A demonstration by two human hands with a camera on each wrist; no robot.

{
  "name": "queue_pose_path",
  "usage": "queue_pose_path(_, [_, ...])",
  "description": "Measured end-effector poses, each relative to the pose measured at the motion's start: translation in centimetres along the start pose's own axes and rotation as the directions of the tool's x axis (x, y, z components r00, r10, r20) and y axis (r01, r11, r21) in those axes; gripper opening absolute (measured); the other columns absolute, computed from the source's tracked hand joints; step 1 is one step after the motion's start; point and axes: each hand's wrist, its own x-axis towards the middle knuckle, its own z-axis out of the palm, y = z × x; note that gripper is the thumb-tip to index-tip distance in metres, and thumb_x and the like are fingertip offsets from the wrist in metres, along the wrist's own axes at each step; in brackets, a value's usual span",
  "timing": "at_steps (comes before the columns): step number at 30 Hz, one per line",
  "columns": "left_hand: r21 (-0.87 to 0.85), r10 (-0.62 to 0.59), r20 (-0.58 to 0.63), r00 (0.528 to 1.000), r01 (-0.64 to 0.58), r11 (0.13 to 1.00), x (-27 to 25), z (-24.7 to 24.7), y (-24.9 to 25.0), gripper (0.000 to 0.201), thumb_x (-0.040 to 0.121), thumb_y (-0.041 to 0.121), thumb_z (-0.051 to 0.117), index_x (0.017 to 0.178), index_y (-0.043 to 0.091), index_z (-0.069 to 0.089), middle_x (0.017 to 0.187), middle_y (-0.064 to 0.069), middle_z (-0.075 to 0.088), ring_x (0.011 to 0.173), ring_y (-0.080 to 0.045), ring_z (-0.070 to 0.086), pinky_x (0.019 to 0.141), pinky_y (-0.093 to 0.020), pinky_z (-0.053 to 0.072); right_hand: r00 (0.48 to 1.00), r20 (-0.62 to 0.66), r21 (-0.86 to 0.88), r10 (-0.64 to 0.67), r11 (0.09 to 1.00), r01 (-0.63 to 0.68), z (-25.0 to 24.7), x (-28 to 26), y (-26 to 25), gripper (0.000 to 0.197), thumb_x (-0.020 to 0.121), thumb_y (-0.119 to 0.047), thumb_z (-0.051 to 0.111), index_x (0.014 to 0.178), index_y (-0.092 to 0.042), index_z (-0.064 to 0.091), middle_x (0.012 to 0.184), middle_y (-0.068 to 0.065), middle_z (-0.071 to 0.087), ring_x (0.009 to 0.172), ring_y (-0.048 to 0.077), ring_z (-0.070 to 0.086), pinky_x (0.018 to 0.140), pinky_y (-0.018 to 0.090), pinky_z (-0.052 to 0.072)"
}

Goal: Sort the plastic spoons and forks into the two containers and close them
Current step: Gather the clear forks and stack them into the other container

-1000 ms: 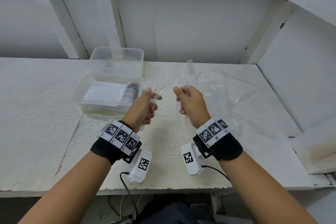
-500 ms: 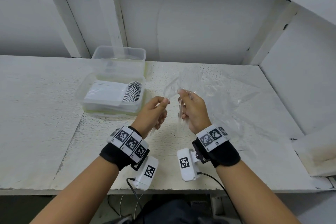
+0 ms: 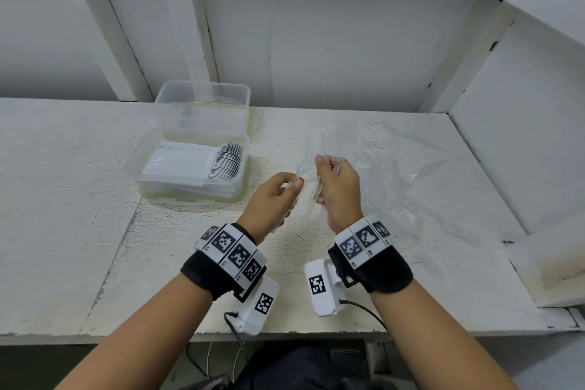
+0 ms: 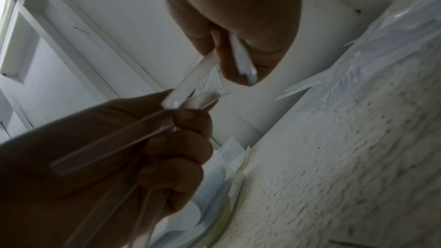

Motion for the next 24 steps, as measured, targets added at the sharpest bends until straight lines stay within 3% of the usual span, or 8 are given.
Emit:
queue_pose_path(4, [0.002, 0.008, -0.01, 1.0, -0.008, 1.0, 0.2, -0.1, 0.1, 0.02, 0.096, 0.034, 0.046, 0.102, 0.017, 0.055, 0.051, 0.012, 0.038, 0.042, -0.004, 0.029, 0.04, -0.018, 0.025, 0.992, -0.124, -0.044, 0.029, 0.998, -0.035, -0.7, 0.3, 0.4, 0.022, 0.093, -0.032, 0.051, 0.104, -0.013, 0.05, 0.085, 0.002, 0.055, 0.065, 0.011, 0.051, 0.049, 0.022, 0.042])
queue_pose_path(7, [-0.025, 0.013, -0.025, 1.0, -0.014, 1.0, 0.2, -0.3, 0.3, 0.025, 0.096, 0.035, 0.044, 0.11, 0.016, 0.055, 0.057, 0.007, 0.037, 0.046, -0.007, 0.03, 0.042, -0.019, 0.025, 0.99, -0.095, -0.056, 0.108, 0.992, -0.114, -1.0, 0.5, 0.3, 0.036, 0.092, -0.038, 0.053, 0.118, -0.012, 0.049, 0.098, 0.003, 0.056, 0.08, 0.013, 0.055, 0.051, 0.021, 0.04])
queue_pose_path(10, [-0.067, 0.023, -0.005, 1.0, -0.024, 0.997, 0.1, -0.1, 0.5, 0.021, 0.097, 0.033, 0.043, 0.107, 0.019, 0.057, 0.058, 0.004, 0.035, 0.046, -0.007, 0.029, 0.042, -0.019, 0.024, 0.993, -0.008, -0.086, 0.116, 0.989, -0.116, -0.8, 0.3, 0.1, 0.02, 0.093, -0.033, 0.053, 0.092, -0.013, 0.054, 0.072, -0.002, 0.051, 0.061, 0.008, 0.048, 0.045, 0.019, 0.036])
queue_pose_path(13, [-0.003, 0.059, 0.028, 0.998, -0.059, 0.998, -0.2, 0.0, 0.7, 0.023, 0.098, 0.029, 0.041, 0.105, 0.015, 0.059, 0.057, 0.003, 0.037, 0.046, -0.008, 0.033, 0.043, -0.02, 0.03, 0.995, -0.012, -0.058, 0.097, 0.993, -0.098, -0.5, 0.4, 0.3, 0.022, 0.09, -0.023, 0.055, 0.072, -0.016, 0.047, 0.062, -0.002, 0.044, 0.051, 0.01, 0.04, 0.042, 0.02, 0.034])
queue_pose_path(15, [0.114, 0.112, 0.04, 0.993, -0.116, 0.987, -0.4, 0.1, 0.6, 0.031, 0.099, 0.028, 0.04, 0.107, 0.006, 0.059, 0.058, 0.003, 0.041, 0.051, -0.011, 0.039, 0.052, -0.026, 0.037, 0.997, -0.022, -0.047, 0.067, 0.997, -0.068, -0.2, 0.4, 0.3, 0.022, 0.09, -0.021, 0.055, 0.07, -0.015, 0.047, 0.06, -0.001, 0.044, 0.051, 0.011, 0.039, 0.04, 0.02, 0.033])
queue_pose_path(17, [0.164, 0.13, 0.036, 0.991, -0.135, 0.977, -0.4, 0.0, 0.5, 0.032, 0.098, 0.03, 0.04, 0.105, 0.006, 0.06, 0.061, 0.004, 0.044, 0.056, -0.012, 0.042, 0.06, -0.03, 0.038, 0.999, -0.011, -0.049, 0.032, 0.998, -0.032, -0.1, 0.3, 0.3, 0.022, 0.092, -0.023, 0.054, 0.073, -0.013, 0.048, 0.06, 0.0, 0.044, 0.05, 0.013, 0.039, 0.039, 0.019, 0.033])
queue_pose_path(21, [0.204, 0.154, 0.029, 0.988, -0.157, 0.966, -0.1, -0.2, 0.3, 0.023, 0.099, 0.03, 0.039, 0.082, 0.027, 0.054, 0.062, 0.005, 0.043, 0.059, -0.013, 0.041, 0.064, -0.033, 0.038, 0.999, 0.043, -0.074, -0.023, 0.997, 0.027, 0.2, -0.3, 0.4, 0.026, 0.095, -0.032, 0.05, 0.076, -0.014, 0.047, 0.064, -0.001, 0.046, 0.052, 0.012, 0.042, 0.041, 0.017, 0.036])
queue_pose_path(24, [0.209, 0.151, 0.017, 0.988, -0.152, 0.966, 0.0, -0.2, 0.2, 0.026, 0.1, 0.028, 0.036, 0.08, 0.02, 0.051, 0.061, 0.005, 0.041, 0.053, -0.01, 0.038, 0.058, -0.028, 0.036, 0.996, 0.074, -0.091, -0.049, 0.994, 0.055, 0.3, -0.6, 0.3, 0.025, 0.094, -0.034, 0.051, 0.076, -0.018, 0.046, 0.066, -0.001, 0.047, 0.054, 0.01, 0.044, 0.041, 0.015, 0.039])
